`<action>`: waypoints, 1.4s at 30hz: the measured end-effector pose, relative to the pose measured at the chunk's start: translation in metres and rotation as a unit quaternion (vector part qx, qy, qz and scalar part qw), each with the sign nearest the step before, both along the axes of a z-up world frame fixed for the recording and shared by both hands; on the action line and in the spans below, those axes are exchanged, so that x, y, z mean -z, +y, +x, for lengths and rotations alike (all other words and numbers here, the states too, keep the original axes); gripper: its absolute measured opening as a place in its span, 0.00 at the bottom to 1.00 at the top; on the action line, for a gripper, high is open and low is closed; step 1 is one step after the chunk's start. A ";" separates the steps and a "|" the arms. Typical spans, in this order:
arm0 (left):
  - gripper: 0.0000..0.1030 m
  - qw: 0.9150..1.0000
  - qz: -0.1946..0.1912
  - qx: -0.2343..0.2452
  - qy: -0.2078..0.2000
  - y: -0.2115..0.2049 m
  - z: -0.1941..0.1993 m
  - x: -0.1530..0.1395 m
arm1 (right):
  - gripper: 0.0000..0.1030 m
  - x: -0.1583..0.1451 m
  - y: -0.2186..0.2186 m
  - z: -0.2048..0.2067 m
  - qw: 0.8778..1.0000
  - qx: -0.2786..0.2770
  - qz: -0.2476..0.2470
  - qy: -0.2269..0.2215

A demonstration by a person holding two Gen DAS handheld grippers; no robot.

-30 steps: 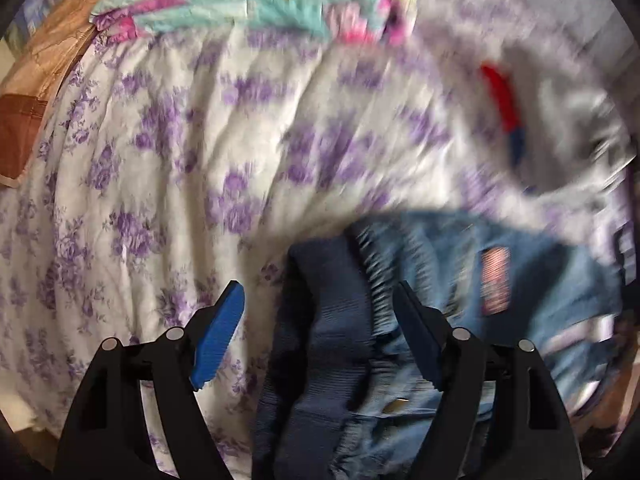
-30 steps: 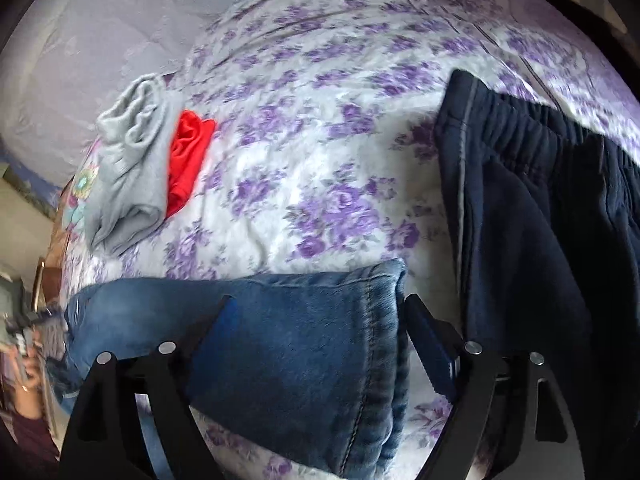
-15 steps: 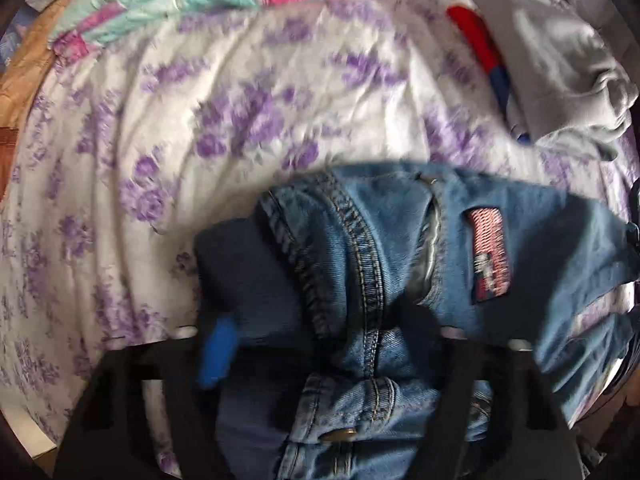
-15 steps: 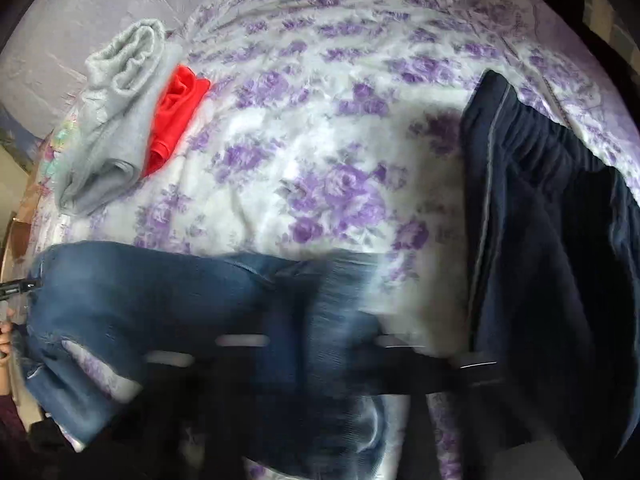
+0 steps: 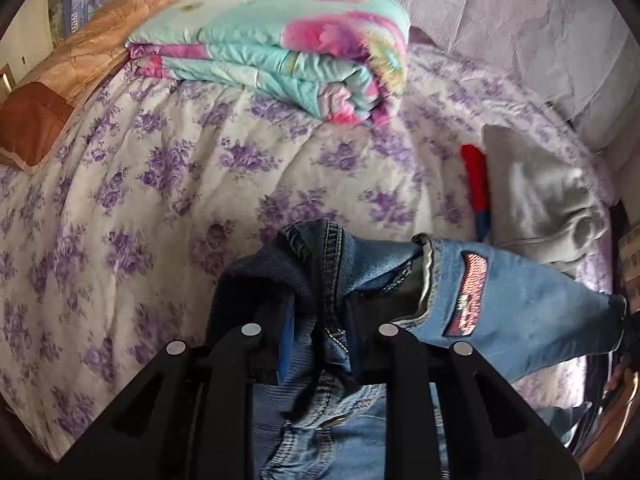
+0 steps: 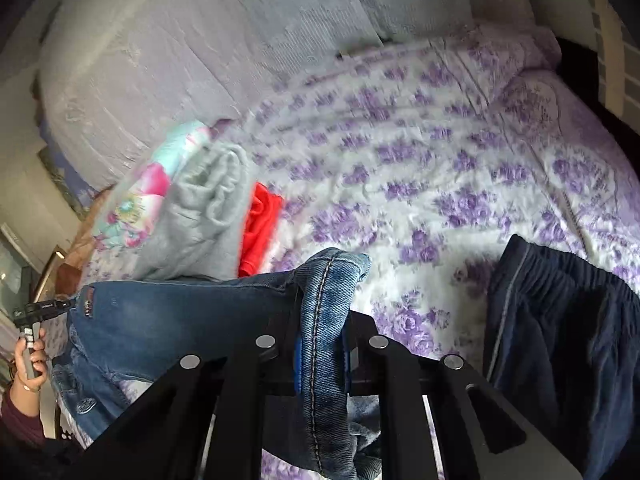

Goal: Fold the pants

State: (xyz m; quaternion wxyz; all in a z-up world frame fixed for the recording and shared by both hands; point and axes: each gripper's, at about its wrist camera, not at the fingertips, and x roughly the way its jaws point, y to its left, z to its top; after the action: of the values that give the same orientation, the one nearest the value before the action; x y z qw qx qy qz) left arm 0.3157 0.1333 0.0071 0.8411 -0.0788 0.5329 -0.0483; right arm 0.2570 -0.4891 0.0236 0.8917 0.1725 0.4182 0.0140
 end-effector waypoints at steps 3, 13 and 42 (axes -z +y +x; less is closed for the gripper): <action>0.47 0.997 0.035 0.002 0.065 -0.003 0.029 0.042 | 0.36 0.054 -0.006 0.025 0.995 0.038 -0.024 0.092; 0.79 0.997 0.044 0.049 0.045 0.016 -0.026 -0.020 | 0.87 -0.034 -0.010 -0.096 0.998 0.063 -0.022 0.000; 0.83 0.992 -0.064 0.020 0.110 0.072 -0.181 0.017 | 0.47 -0.016 0.039 -0.260 0.981 -0.175 -0.083 -0.027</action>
State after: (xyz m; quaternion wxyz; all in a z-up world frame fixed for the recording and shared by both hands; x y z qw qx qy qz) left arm 0.1343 0.2053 -0.0095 0.7696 -0.1265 0.6193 -0.0907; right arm -0.0033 -0.4501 0.0397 0.8977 0.0211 0.4173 0.1400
